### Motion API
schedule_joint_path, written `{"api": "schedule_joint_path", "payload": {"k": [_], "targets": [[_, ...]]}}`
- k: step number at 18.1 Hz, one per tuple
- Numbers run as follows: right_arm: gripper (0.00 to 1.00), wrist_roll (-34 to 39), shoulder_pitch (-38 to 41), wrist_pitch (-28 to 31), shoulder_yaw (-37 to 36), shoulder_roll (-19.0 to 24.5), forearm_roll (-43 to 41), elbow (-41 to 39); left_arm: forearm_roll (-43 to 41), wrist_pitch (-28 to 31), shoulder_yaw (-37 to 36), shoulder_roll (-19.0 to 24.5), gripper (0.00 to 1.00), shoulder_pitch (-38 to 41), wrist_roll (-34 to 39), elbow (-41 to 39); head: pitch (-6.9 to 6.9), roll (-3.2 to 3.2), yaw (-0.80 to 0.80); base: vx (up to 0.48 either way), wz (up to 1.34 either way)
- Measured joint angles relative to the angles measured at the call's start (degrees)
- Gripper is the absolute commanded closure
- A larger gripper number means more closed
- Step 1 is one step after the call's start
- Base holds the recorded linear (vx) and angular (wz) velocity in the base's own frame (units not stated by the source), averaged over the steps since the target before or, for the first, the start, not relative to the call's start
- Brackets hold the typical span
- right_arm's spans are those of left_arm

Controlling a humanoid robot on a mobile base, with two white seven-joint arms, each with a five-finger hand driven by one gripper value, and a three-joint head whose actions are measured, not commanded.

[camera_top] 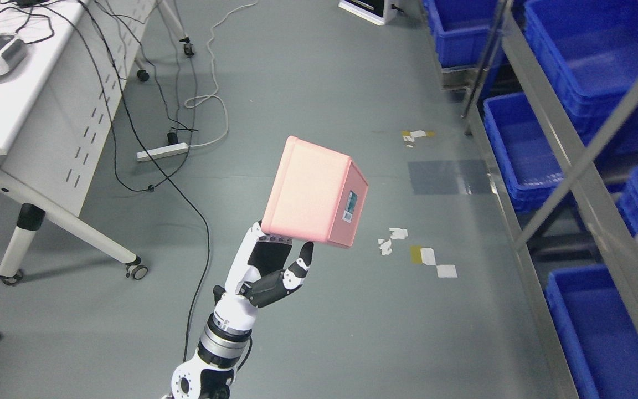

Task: Place storage box into left shelf container
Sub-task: 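Hold the pink box raised in the left hand while turning to the shelves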

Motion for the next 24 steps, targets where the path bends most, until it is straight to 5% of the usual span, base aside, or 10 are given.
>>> {"api": "schedule_joint_path", "payload": {"k": [24], "targets": [[0.00, 0.0, 0.0, 0.0, 0.0, 0.0, 0.0, 0.0, -0.1, -1.6, 2.0, 0.0, 0.98, 6.2, -4.5, -3.0, 0.01, 0.00, 0.00, 0.600, -0.09]]}}
